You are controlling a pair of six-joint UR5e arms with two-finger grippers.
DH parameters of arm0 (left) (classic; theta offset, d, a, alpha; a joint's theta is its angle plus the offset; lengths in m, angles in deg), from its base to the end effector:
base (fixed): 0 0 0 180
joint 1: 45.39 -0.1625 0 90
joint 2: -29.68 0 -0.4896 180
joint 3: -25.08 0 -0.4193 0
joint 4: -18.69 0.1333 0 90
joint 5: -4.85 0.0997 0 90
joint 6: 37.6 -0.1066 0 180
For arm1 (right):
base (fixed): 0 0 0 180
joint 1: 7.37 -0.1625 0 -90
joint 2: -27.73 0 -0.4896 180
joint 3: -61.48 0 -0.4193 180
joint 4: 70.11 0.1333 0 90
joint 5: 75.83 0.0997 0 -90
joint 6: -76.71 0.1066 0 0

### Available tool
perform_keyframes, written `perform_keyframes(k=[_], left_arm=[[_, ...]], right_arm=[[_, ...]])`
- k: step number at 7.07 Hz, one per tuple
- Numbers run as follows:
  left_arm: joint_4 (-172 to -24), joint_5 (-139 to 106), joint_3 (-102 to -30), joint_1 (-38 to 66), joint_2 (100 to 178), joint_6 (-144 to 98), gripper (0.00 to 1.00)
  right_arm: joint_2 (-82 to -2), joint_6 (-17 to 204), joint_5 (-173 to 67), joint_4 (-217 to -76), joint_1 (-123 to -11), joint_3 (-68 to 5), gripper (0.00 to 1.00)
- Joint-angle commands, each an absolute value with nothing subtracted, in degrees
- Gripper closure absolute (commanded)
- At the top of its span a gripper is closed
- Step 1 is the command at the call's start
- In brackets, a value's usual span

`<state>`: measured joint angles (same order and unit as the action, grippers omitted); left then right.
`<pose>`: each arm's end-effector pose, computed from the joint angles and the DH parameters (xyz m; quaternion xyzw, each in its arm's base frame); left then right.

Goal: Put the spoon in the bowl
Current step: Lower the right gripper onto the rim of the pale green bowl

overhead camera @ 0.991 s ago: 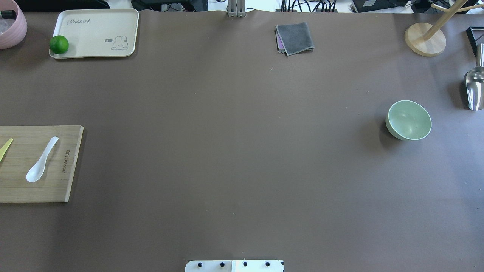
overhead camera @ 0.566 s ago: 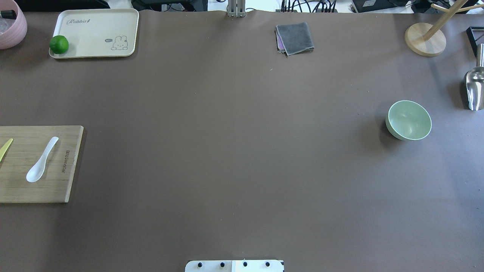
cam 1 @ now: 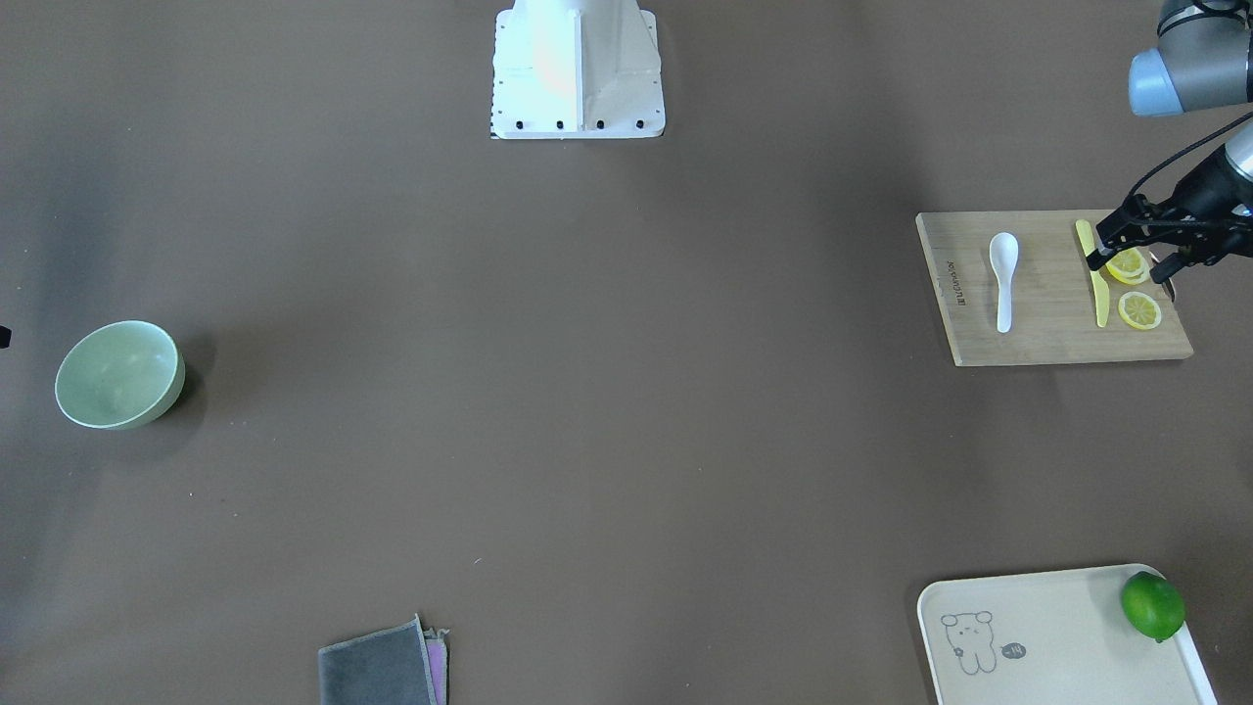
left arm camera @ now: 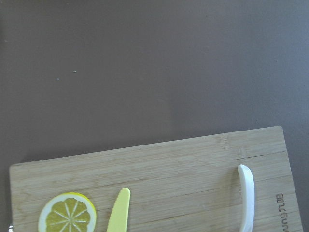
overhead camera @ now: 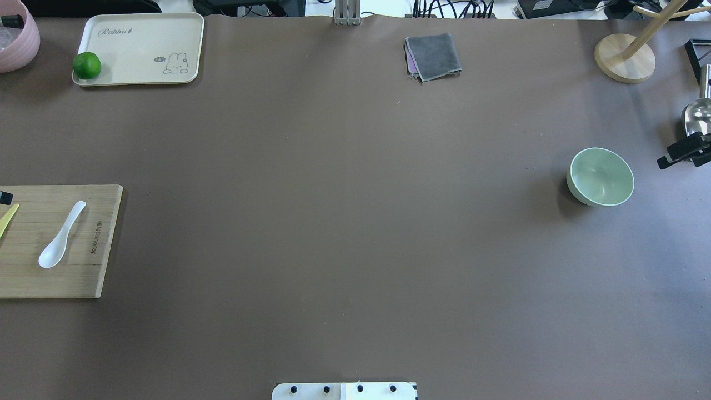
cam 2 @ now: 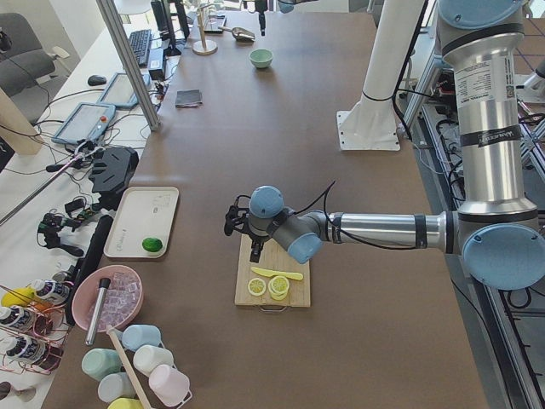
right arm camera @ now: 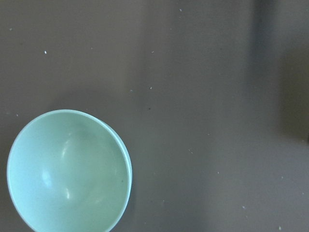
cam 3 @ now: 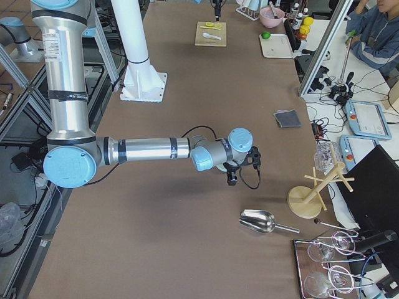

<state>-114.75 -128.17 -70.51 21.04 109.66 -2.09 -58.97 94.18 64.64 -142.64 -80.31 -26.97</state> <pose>0.1282 -0.4453 0.6748 0.0999 0.4538 0.0306 0.8849 -0.1166 -0.5539 0.6697 0.0194 -0.4462 -0.0680 0.8921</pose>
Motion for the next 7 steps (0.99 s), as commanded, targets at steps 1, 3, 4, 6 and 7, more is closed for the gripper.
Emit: perform_keyframes(k=[1,3,4,6,7], left_arm=[[-116.5,-127.2,-70.5,19.6,109.7,-0.7,0.03],[-116.5,-127.2,-70.5,19.6,109.7,-0.8,0.03],[-116.5,-127.2,-70.5,19.6,109.7,-0.8,0.03],[-116.6,-127.2,-70.5,19.6,109.6,-0.8,0.03],[-116.8,-127.2,-70.5,19.6,109.6,-0.7,0.03]], right_arm=[[-53.7,94.6,64.6,-142.7,-77.5,-20.7,0.1],[-52.4,95.6,63.7,-142.7,-74.9,-20.1,0.1],[-52.4,95.6,63.3,-142.7,-73.7,-20.0,0.16],[-52.6,95.5,62.6,-142.6,-73.3,-19.2,0.34],[-52.4,95.6,61.5,-142.6,-73.0,-18.9,0.35]])
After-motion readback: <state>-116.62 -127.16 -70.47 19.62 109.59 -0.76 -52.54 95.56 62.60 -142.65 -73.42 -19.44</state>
